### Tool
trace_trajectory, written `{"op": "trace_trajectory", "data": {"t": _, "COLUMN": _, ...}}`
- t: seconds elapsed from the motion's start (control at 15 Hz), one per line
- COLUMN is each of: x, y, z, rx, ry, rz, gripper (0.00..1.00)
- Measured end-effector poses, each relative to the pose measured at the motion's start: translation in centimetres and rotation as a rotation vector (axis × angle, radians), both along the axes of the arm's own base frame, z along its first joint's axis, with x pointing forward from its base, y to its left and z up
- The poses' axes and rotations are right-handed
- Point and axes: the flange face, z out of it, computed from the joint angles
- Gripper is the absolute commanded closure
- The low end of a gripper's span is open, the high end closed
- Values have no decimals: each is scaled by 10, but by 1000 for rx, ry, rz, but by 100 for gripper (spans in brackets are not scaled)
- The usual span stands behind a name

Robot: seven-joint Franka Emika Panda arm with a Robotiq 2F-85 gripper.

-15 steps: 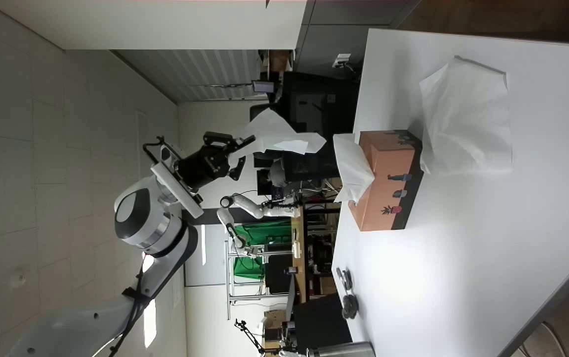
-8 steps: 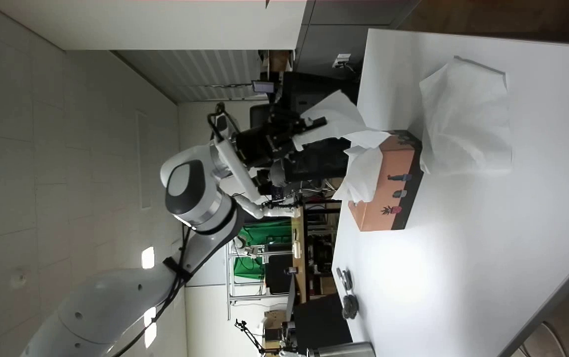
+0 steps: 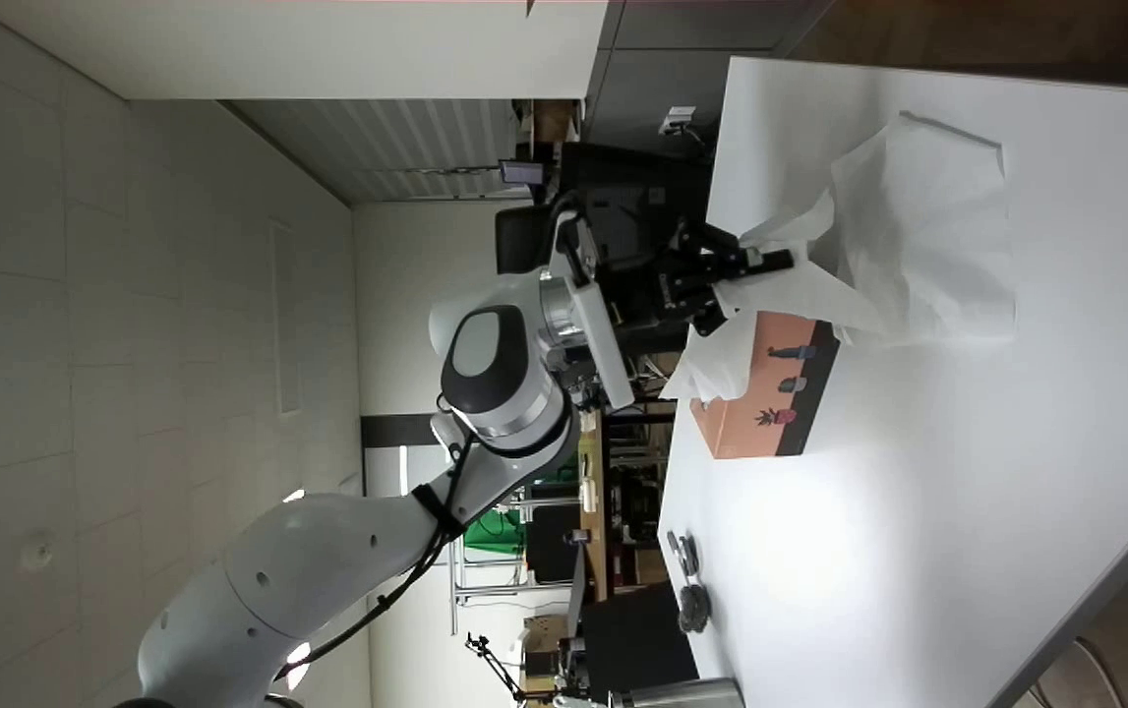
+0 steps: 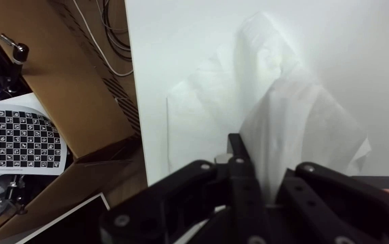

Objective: Take a piece of tissue from the tissue box and put it on the table

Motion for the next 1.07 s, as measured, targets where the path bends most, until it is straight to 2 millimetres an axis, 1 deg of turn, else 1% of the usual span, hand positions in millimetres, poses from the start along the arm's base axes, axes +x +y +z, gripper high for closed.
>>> {"op": "trace_trajectory", "data": {"t": 0.07, "x": 0, "y": 2, "z": -5, "rx": 2, "ry": 4, "rz": -5, "gripper": 68}}
{"op": "trace_trajectory", "data": {"t": 0.13, "x": 0, "y": 4, "z": -8, "rx": 2, "ry": 6, "rz": -7, "gripper": 60}}
{"op": "trace_trajectory", "data": {"t": 0.33, "x": 8, "y": 12, "z": -3, "rx": -5, "ry": -6, "rz": -4, "gripper": 40}}
{"op": "trace_trajectory", "data": {"t": 0.47, "x": 14, "y": 17, "z": 11, "rx": -8, "ry": -28, "rz": 0, "gripper": 27}}
{"op": "trace_trajectory", "data": {"t": 0.67, "x": 22, "y": 21, "z": 46, "rx": -13, "ry": -57, "rz": -5, "gripper": 7}}
{"op": "trace_trajectory", "data": {"t": 0.73, "x": 24, "y": 23, "z": 60, "rx": -13, "ry": -60, "rz": -7, "gripper": 2}}
{"op": "trace_trajectory", "data": {"t": 0.8, "x": 25, "y": 27, "z": 72, "rx": -11, "ry": -59, "rz": -8, "gripper": 0}}
{"op": "trace_trajectory", "data": {"t": 0.87, "x": 26, "y": 32, "z": 83, "rx": -5, "ry": -53, "rz": -6, "gripper": 11}}
{"op": "trace_trajectory", "data": {"t": 0.93, "x": 27, "y": 36, "z": 90, "rx": -3, "ry": -56, "rz": -3, "gripper": 5}}
{"op": "trace_trajectory", "data": {"t": 1.0, "x": 28, "y": 37, "z": 91, "rx": -2, "ry": -58, "rz": -1, "gripper": 0}}
{"op": "trace_trajectory", "data": {"t": 1.07, "x": 27, "y": 36, "z": 88, "rx": -1, "ry": -55, "rz": -1, "gripper": 0}}
